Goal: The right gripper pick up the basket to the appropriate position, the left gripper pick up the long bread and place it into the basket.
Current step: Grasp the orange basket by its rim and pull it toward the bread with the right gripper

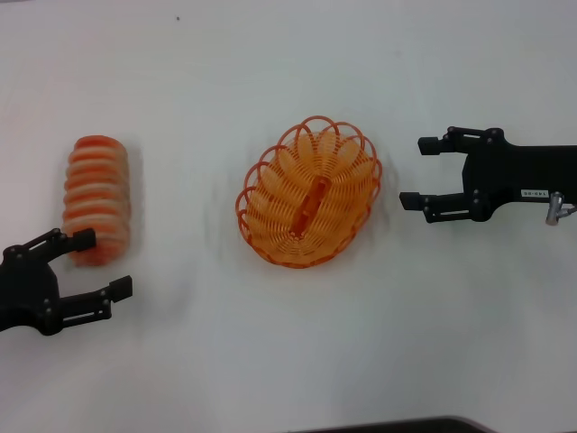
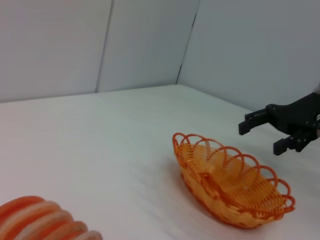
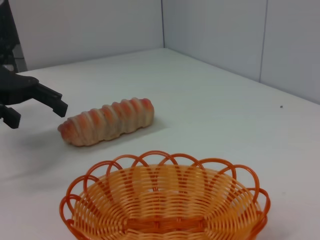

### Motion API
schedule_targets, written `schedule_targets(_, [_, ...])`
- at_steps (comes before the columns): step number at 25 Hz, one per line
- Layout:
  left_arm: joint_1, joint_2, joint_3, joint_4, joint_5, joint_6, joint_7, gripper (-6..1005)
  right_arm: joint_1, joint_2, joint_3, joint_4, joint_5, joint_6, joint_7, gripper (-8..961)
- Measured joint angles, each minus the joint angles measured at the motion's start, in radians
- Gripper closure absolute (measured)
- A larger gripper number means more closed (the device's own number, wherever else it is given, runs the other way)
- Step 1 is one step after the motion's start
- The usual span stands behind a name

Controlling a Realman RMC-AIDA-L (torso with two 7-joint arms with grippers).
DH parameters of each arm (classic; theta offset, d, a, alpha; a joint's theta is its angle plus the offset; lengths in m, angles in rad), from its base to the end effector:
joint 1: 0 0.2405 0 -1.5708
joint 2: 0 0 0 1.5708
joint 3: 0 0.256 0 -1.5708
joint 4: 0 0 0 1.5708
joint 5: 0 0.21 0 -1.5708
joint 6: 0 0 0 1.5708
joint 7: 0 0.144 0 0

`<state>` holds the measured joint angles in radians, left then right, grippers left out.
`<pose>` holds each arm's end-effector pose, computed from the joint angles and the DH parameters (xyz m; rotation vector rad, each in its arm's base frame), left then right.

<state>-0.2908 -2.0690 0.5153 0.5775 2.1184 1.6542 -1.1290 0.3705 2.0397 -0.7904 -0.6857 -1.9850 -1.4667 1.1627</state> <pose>-0.3429 0.2373 0.0012 -2.6347 -0.7236 -0.6651 0.3192 0.2975 0.0079 -2.6904 0.4596 0.4381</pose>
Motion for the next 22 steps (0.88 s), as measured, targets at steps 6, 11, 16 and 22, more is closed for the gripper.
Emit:
schedule_targets(6, [-0.001, 0.0, 0.004, 0.001, 0.006, -0.026, 0.001, 53, -0.001, 0.0, 0.002, 0.0, 0.0, -0.006, 0.0, 61])
schedule_targets(11, [-0.002, 0.002, -0.001, 0.001, 0.0, -0.015, 0.0, 53, -0.001, 0.001, 0.017, 0.0, 0.003, -0.007, 0.014, 60])
schedule_targets(16, [-0.002, 0.0, -0.014, 0.001, -0.003, 0.0, -0.002, 53, 0.043, 0.006, 0.098, -0.016, 0.009, -0.029, 0.266, 60])
schedule_targets(22, [-0.006, -0.004, -0.014, 0.004, -0.003, 0.001, -0.001, 53, 0.181, -0.008, 0.069, -0.104, -0.147, -0.063, 0.78, 59])
